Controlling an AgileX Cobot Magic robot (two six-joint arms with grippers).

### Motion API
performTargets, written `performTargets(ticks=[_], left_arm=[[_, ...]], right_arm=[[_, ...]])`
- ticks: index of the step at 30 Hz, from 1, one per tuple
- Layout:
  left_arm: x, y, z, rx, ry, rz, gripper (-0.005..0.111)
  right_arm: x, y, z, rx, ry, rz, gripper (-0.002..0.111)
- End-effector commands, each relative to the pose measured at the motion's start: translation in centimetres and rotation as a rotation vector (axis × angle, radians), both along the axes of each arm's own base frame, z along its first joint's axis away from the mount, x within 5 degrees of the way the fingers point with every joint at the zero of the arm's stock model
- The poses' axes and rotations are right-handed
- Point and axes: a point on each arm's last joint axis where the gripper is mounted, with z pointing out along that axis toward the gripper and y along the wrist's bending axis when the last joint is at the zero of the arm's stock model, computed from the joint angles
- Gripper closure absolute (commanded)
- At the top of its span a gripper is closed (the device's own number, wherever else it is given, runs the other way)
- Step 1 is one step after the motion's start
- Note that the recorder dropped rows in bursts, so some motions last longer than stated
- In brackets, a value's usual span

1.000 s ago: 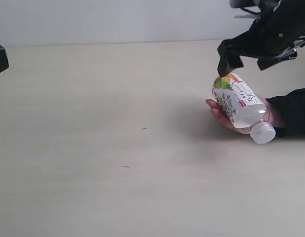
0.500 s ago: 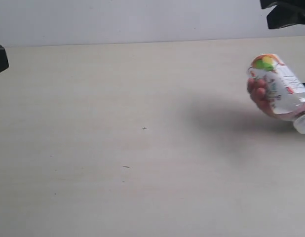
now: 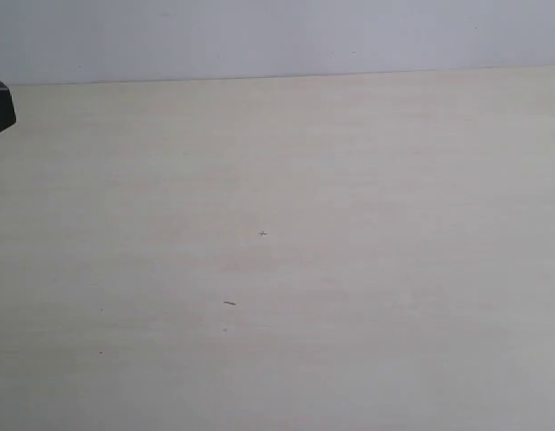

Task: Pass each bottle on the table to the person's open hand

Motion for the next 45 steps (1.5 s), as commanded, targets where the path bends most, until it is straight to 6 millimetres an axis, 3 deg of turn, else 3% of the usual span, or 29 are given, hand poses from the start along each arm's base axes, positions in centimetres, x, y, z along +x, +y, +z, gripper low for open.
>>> performTargets(ticks=[1, 7, 45], left_arm=[[-0.12, 0.11, 0.03, -0.008, -0.002, 0.001, 0.107], [-0.12, 0.11, 0.03, -0.008, -0.002, 0.001, 0.107], [-0.12, 0.11, 0.03, -0.008, -0.002, 0.001, 0.107]], right_arm=[[-1.48, -0.45, 0.76, 0.027, -0.055, 0.008, 0.108], [-2.24, -0.75, 1.26, 0.040, -0.096, 0.008, 0.108], [-2.24, -0.75, 1.25, 0.041, -0.094, 0.007, 0.108]])
